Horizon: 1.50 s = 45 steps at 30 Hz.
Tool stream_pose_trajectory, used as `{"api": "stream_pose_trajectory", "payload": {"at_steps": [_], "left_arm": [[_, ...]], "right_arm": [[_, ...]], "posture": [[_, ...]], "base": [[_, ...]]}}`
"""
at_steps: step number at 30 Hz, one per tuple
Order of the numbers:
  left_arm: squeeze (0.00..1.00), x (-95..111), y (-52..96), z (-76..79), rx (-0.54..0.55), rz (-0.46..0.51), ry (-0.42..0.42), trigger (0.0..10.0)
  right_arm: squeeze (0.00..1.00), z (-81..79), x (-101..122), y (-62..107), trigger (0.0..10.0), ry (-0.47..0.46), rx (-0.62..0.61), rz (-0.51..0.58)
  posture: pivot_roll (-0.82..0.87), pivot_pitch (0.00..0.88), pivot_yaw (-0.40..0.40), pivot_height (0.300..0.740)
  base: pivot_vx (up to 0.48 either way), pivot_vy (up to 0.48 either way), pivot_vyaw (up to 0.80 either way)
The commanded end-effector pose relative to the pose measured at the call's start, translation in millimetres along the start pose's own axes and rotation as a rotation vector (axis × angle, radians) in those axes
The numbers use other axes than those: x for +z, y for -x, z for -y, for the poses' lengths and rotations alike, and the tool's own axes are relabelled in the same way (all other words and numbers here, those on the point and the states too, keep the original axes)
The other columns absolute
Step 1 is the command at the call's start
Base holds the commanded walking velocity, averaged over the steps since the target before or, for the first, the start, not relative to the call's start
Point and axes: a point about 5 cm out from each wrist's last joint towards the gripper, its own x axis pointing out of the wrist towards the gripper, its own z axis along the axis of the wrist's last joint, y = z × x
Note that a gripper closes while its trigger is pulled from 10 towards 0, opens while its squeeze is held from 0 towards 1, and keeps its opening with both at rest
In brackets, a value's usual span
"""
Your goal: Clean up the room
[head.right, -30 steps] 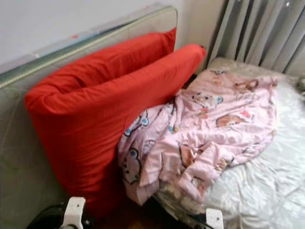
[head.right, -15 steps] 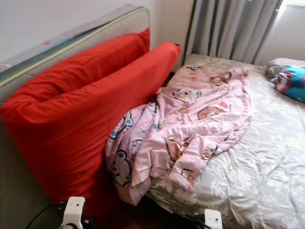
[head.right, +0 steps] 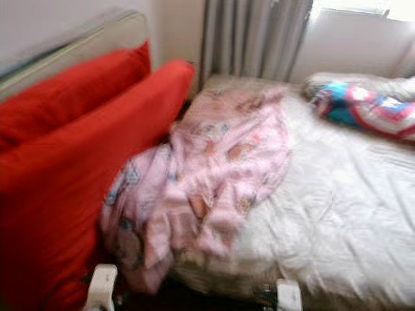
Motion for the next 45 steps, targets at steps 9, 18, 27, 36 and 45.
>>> {"api": "stream_pose_trajectory", "payload": {"at_steps": [9,18,27,36,45], "left_arm": [[0.0,-2.1,0.1,1.5,-0.008,-0.015,0.016,10.0],[0.0,-0.9,-0.2,1.3,-0.008,-0.012,0.022,10.0],[0.0,-0.3,-0.4,2.6,-0.012,-0.008,0.024,10.0],[0.0,0.0,-0.5,3.5,-0.016,-0.006,0.025,10.0],[0.0,-0.3,-0.4,2.9,-0.016,-0.008,0.027,10.0]], "right_arm": [[0.0,3.8,-1.1,1.3,10.0,0.009,0.001,0.008],[0.0,3.2,-0.1,1.2,10.0,0.027,0.013,0.013],[0.0,2.5,-0.7,1.2,10.0,0.008,0.025,0.011],[0.0,2.8,0.2,1.1,10.0,0.03,0.027,0.013],[0.0,2.8,0.0,1.1,10.0,0.014,0.022,0.014]], "posture": [[-0.02,0.005,-0.014,0.738],[-0.02,0.006,-0.013,0.738],[-0.03,0.007,-0.014,0.738],[-0.03,0.005,-0.014,0.738],[-0.03,0.007,-0.014,0.738]], "base": [[0.0,0.0,0.0],[0.0,0.0,0.53],[0.0,0.0,0.65],[0.213,0.0,0.0],[0.3,0.0,0.36]]}}
